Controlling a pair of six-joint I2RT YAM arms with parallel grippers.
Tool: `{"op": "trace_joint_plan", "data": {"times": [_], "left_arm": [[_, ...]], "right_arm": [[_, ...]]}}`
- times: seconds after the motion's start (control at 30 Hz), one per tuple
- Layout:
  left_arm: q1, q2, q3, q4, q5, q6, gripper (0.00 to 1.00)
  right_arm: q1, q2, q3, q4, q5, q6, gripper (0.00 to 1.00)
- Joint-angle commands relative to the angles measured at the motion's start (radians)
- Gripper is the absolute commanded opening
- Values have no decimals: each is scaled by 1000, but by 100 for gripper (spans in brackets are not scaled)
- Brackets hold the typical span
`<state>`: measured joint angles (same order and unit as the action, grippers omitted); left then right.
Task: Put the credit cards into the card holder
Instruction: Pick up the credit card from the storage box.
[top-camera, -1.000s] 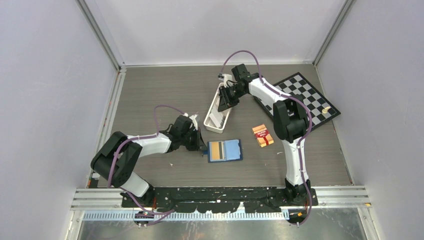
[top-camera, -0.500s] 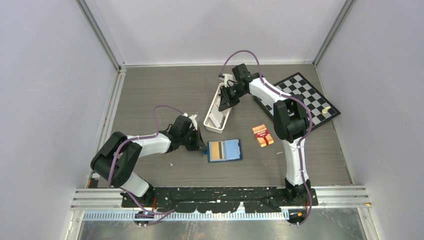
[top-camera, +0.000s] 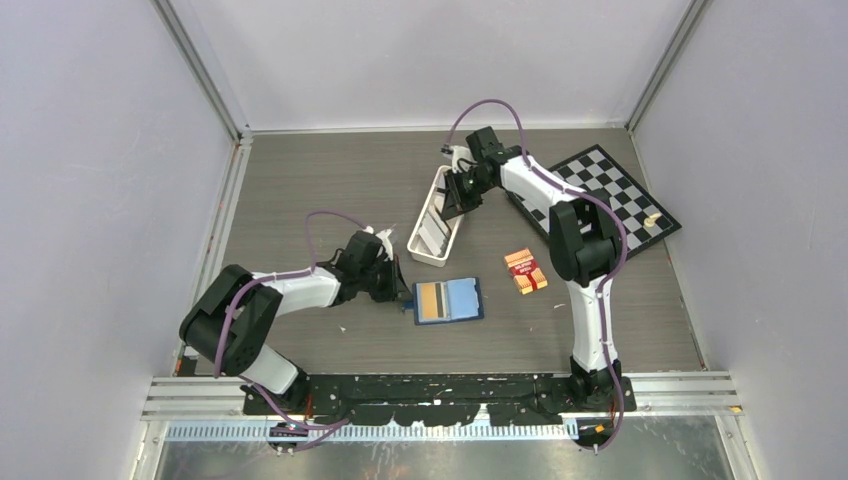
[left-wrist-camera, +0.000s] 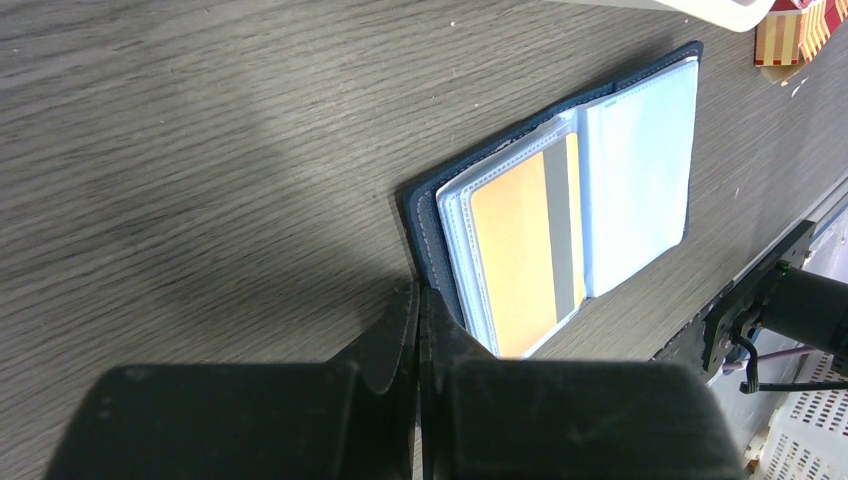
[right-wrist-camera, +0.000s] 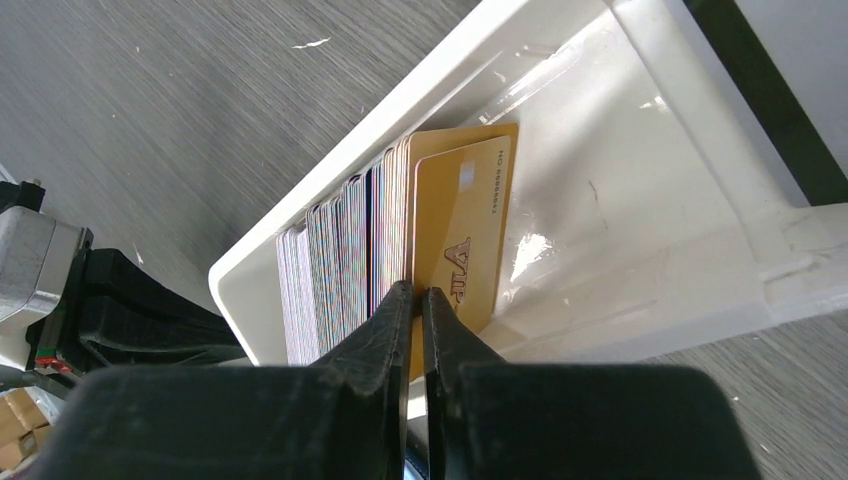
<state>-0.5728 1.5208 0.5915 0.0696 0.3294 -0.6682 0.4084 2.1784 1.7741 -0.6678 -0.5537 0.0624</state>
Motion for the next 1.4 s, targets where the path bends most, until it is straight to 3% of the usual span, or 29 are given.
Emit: {"op": "trace_joint_plan", "data": {"times": [0.0,0.53,1.1,1.37], "left_arm": [[14,11,-41,-106,-94,53,0],[19,0,-39,-115,-95,56,0],[21,-40,-46,-124,-113,52,0],[22,-207,-63,-207,-208,54,48]], "right_arm": [[-7,-70,-18,23,42,24,1],[-7,-164,-31,47,104,92,0],[9,-449,-178,162,199,225,0],[23,-738,-437,300,151,358,1]]}}
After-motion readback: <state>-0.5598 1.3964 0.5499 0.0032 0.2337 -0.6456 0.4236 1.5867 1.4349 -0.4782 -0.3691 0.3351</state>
